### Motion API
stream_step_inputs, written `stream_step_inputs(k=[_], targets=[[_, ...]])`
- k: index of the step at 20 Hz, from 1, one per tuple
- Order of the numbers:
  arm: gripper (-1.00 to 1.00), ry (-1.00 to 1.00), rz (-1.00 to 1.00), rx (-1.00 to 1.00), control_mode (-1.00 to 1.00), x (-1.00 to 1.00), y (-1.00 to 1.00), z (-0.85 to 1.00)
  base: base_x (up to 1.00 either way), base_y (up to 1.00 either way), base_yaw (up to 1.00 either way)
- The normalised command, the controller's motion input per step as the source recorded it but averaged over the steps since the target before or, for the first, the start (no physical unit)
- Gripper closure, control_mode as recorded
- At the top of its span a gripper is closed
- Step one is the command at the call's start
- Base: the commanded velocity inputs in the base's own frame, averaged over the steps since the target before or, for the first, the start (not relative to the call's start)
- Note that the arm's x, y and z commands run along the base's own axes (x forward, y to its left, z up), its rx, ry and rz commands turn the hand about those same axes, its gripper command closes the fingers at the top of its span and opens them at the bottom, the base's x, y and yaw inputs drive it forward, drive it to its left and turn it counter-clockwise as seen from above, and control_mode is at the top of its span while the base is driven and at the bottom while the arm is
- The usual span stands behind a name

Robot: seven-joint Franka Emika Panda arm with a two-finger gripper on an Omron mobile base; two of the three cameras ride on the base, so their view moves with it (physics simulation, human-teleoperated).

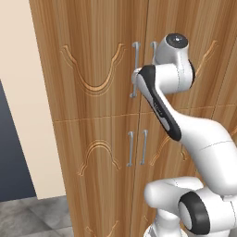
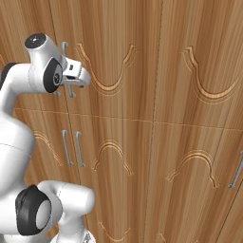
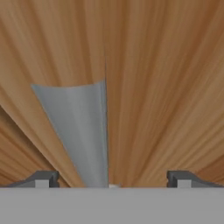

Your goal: Retrieve the tupperware from the cabinet, then place the raw meat into the tupperware to avoid contamination.

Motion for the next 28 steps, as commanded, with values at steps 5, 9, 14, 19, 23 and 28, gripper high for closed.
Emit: stream_step_inputs(k=[5,9,14,19,23,28], targets=[[-1.00,-0.11,0.00,-0.01,-1.00,0.32,0.20,-0.11,0.00,0.00,0.00],[-1.00,-0.19,0.00,-0.04,-1.00,0.14,0.29,-0.03,0.00,0.00,0.00],[-1.00,-0.09,0.00,0.00,-1.00,0.35,0.01,-0.07,0.00,0.00,0.00],[1.00,-0.01,0.00,0.00,-1.00,0.22,0.00,-0.04,0.00,0.00,0.00],[1.00,0.00,0.00,0.00,-1.00,0.10,0.00,-0.01,0.00,0.00,0.00],[1.00,0.02,0.00,0.01,-1.00,-0.19,0.00,-0.03,0.00,0.00,0.00]])
